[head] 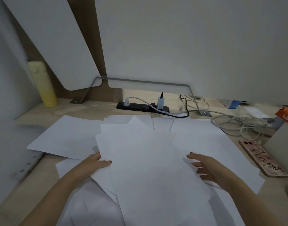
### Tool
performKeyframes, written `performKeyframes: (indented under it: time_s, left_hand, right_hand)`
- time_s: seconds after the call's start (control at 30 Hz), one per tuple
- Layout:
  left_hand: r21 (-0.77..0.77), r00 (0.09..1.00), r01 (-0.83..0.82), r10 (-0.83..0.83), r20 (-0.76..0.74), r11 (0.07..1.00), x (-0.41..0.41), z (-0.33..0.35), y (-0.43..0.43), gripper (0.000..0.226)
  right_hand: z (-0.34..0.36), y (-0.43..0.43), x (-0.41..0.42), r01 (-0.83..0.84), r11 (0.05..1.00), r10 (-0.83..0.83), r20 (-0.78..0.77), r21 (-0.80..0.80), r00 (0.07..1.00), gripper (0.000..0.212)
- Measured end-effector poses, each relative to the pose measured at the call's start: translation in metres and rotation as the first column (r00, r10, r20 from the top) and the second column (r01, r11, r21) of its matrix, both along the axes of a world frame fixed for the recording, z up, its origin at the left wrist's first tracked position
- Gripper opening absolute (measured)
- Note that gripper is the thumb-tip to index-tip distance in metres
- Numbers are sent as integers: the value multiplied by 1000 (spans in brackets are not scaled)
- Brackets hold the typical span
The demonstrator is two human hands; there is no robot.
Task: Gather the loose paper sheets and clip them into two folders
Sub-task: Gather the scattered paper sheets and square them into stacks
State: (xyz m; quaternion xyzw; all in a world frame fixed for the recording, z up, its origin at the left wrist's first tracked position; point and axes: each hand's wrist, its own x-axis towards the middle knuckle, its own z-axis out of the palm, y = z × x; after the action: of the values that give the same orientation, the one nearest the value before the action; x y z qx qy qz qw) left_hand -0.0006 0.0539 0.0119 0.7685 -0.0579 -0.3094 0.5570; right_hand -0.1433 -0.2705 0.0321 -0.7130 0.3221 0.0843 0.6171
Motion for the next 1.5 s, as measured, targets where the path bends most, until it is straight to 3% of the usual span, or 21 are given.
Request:
performKeyframes:
  time_s: [0.13, 0.3, 0.43, 0.57, 0.67, 0.73, 0.83, 0.97, 1.07, 1.17, 1.3, 1.4, 1.5]
  left_hand:
    - [-55, 1000, -17, 17, -13, 998, -3, -2, 2, 29]
    - [-129, 992, -129, 126, -27, 983, -10, -7, -4, 10]
    - [-100, 985, -172, 167, -54, 980, -15, -9, -8, 14]
    - [-84, 981, -195, 193, -32, 977, -18, -13, -11, 15]
    - [-95, 979, -205, 204, -14, 974, -23, -17, -13, 15]
    - [-122, 975, -223, 222, -27, 967, -27, -18, -14, 15]
    - [-144, 962, -272, 267, -56, 951, -28, -19, -10, 18]
    - [-77, 966, -259, 260, 5, 963, -33, -25, -1, 26]
    - [-45, 976, -210, 212, 48, 977, -40, -27, 2, 24]
    - [-37, 953, -288, 290, 91, 957, -47, -35, 5, 26]
    - [-32, 929, -355, 357, 96, 934, -61, -41, 3, 23]
    - [-30, 975, -219, 220, 22, 975, -61, -37, 6, 5]
    - [-77, 995, -51, 44, -91, 996, -51, -27, 15, 37]
  right_hand:
    - [-4, 16, 13, -171, 935, 179, -5, -309, 984, 35]
    - [-16, 31, 28, -272, 843, 216, -171, -464, 961, 51]
    - [-28, 34, 31, -260, 847, 171, -225, -463, 959, 50]
    - [-34, 40, 26, -148, 901, 97, -143, -407, 985, 56]
    - [-38, 47, 20, -88, 907, 51, -99, -412, 994, 48]
    - [-41, 46, 18, -104, 918, 85, -67, -384, 994, 32]
    - [-38, 44, 12, -127, 927, 131, -11, -354, 991, 46]
    - [-37, 41, 8, 48, 956, -12, 125, -288, 992, 36]
    - [-40, 41, 3, 168, 956, -135, 148, -239, 980, 32]
    - [-42, 44, 0, 187, 954, -155, 147, -236, 977, 31]
    - [-44, 43, 3, 62, 931, -39, 70, -359, 997, 26]
    - [-41, 41, 4, -121, 895, 120, -28, -430, 992, 23]
    - [-33, 41, 3, -294, 844, 268, -123, -448, 956, 17]
